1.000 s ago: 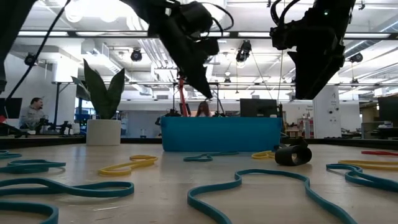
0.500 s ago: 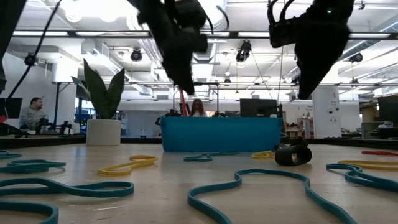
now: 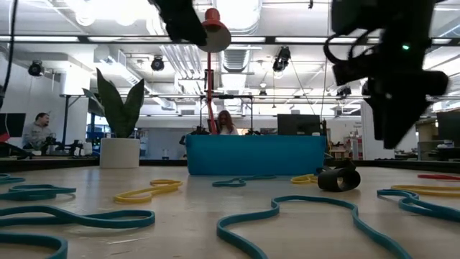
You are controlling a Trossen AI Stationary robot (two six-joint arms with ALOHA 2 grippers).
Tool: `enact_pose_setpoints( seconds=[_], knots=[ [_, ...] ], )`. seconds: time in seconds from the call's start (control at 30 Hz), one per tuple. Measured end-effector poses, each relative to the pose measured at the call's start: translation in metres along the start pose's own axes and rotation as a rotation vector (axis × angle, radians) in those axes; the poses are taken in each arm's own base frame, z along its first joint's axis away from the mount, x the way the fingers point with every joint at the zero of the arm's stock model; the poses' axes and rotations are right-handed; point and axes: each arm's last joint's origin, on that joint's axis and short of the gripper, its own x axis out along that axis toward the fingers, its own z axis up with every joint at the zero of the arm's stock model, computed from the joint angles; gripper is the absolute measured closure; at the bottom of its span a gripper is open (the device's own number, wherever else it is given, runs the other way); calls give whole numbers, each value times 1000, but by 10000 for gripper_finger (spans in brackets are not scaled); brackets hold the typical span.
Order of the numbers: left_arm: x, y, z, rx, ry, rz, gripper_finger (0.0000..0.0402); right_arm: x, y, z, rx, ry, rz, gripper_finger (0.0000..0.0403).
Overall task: Pick and place rubber bands into bin
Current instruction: Put the black rubber band into the blue bin
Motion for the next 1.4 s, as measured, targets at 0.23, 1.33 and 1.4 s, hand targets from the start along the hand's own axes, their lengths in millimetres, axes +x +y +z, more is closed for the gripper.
enact_pose_setpoints(
  seconds=[0.23, 1.33, 1.4],
  knots=[
    [-19, -1, -27, -105, -5, 53, 257, 5, 5, -4, -221, -81, -57, 78],
    [-4, -4, -62, -325, -101, 41, 257, 55, -28, 18, -11, -147, 139, 84],
    [-4, -4, -62, -327, -100, 41, 257, 57, -30, 20, -5, -149, 144, 100]
  ],
)
